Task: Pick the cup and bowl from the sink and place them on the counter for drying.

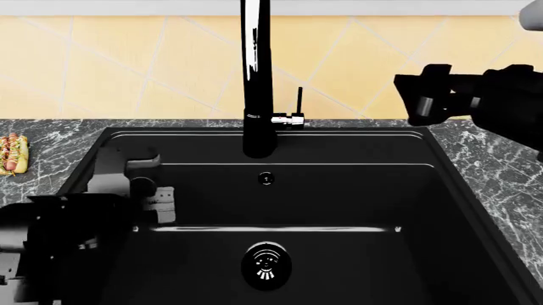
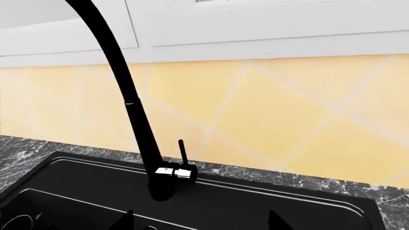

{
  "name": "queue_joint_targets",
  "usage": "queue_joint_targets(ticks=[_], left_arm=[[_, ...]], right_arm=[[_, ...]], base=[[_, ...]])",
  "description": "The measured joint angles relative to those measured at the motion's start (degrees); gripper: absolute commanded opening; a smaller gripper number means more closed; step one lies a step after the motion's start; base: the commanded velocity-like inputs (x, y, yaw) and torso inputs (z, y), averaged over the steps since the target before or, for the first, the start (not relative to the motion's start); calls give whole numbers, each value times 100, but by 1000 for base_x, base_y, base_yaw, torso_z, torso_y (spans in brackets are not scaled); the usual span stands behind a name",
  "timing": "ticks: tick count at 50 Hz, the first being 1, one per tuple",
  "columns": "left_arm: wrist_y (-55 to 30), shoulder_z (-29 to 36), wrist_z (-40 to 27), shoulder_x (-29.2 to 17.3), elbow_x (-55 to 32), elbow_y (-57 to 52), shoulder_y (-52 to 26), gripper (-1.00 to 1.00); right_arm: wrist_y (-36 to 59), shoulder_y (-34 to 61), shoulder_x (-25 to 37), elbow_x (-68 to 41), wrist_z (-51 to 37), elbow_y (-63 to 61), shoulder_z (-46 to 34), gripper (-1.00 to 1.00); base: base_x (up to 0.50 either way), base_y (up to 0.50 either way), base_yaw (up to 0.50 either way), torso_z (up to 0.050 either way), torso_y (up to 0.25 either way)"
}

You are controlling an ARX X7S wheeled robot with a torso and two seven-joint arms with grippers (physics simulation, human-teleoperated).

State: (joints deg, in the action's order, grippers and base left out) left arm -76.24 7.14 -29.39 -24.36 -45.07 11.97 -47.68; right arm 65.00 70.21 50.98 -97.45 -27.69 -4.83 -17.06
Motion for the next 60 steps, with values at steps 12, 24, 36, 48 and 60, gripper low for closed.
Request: queue_joint_targets(ticks=[12, 24, 36, 48, 60], left_arm=[[-953, 346, -1002, -797, -2059, -1238, -869, -100], [-1124, 1691, -3094, -2038, -5780, -1022, -2577, -100], [-1117, 2562, -4075, -3445, -7845, -861, -3563, -100], [-1254, 3012, -3937, -4442, -7885, -569, -3671, -100], [-986, 3307, -3646, -4959, -7403, -255, -3447, -100]], right_arm=[[30, 16, 48, -109, -25, -52, -4, 100], [-93, -218, 123, -258, -22, -274, 108, 100], [-195, -405, 315, -499, -119, -599, 284, 100], [-294, -630, 457, -627, -133, -796, 407, 100], [-349, -749, 530, -710, -155, -874, 450, 100]], base=[[0, 0, 0, 0, 0], [0, 0, 0, 0, 0], [0, 0, 0, 0, 0], [0, 0, 0, 0, 0], [0, 0, 0, 0, 0]])
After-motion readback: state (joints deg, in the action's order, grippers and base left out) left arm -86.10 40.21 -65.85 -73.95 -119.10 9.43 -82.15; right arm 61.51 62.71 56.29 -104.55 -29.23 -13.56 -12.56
